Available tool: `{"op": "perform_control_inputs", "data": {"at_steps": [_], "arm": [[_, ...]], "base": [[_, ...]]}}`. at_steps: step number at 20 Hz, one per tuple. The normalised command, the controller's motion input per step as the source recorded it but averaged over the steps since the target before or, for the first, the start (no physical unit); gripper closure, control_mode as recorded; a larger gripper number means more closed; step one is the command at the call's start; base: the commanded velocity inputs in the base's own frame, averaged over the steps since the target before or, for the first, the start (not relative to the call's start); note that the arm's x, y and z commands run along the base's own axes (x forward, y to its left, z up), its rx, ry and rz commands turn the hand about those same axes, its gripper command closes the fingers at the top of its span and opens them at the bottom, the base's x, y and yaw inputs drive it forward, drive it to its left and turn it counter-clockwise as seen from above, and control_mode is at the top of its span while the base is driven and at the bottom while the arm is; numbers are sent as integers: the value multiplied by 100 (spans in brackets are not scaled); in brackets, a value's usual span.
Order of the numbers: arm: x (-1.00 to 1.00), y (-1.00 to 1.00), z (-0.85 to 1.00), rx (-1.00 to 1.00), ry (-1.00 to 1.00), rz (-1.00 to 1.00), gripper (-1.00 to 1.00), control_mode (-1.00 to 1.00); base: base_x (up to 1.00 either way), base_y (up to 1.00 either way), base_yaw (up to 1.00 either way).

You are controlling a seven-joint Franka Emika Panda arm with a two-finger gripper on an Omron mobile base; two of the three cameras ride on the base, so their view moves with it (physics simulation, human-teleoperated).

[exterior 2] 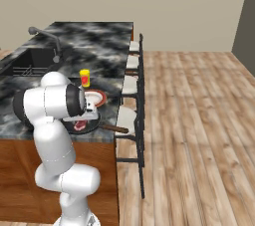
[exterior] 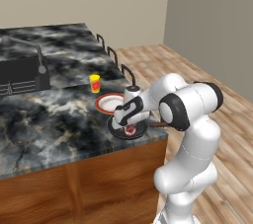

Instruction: Pick up the pan with the steak in it and place it on the dining table. Then place the steak on the plate.

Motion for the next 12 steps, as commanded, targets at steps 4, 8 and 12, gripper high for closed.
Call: {"op": "perform_control_inputs", "data": {"at_steps": [4,8,12], "arm": [[0,0,-14,-3,0,0,100,-100],[0,0,0,0,0,0,100,-100],[0,0,13,0,0,-1,100,-100]], "base": [[0,0,0],[0,0,0],[0,0,0]]}}
